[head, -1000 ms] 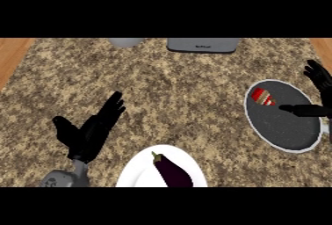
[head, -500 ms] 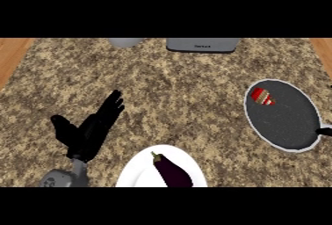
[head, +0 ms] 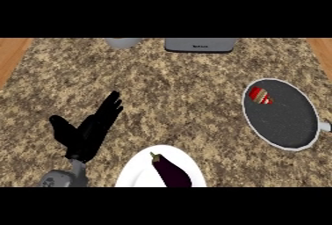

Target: Pick the cupcake from the plate and place it in the pan

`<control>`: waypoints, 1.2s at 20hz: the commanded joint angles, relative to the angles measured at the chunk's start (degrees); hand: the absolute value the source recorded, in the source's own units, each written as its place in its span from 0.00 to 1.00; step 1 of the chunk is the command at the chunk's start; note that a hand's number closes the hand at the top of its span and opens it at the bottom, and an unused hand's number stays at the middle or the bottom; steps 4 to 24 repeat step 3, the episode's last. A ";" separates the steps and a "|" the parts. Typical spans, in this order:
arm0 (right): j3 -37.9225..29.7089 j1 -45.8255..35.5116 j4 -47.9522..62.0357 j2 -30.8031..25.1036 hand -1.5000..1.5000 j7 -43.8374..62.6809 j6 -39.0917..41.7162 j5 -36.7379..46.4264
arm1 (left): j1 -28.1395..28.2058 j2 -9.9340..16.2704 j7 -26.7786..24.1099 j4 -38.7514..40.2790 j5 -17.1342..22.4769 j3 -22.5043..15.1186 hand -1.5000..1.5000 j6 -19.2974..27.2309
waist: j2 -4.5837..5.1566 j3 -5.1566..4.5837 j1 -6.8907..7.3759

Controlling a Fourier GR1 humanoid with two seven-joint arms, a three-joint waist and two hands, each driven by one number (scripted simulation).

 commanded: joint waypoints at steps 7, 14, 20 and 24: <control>0.41 3.92 -1.22 -0.84 0.00 -10.48 10.34 0.71 | -2.14 1.50 1.64 0.18 0.41 2.48 0.50 0.27 | -0.22 0.00 -0.67; 0.41 3.92 -1.22 -0.84 0.00 -10.48 10.34 0.71 | -2.14 1.50 1.64 0.18 0.41 2.48 0.50 0.27 | -0.22 0.00 -0.67; 0.41 3.92 -1.22 -0.84 0.00 -10.48 10.34 0.71 | -2.14 1.50 1.64 0.18 0.41 2.48 0.50 0.27 | -0.22 0.00 -0.67; 0.41 3.92 -1.22 -0.84 0.00 -10.48 10.34 0.71 | -2.14 1.50 1.64 0.18 0.41 2.48 0.50 0.27 | -0.22 0.00 -0.67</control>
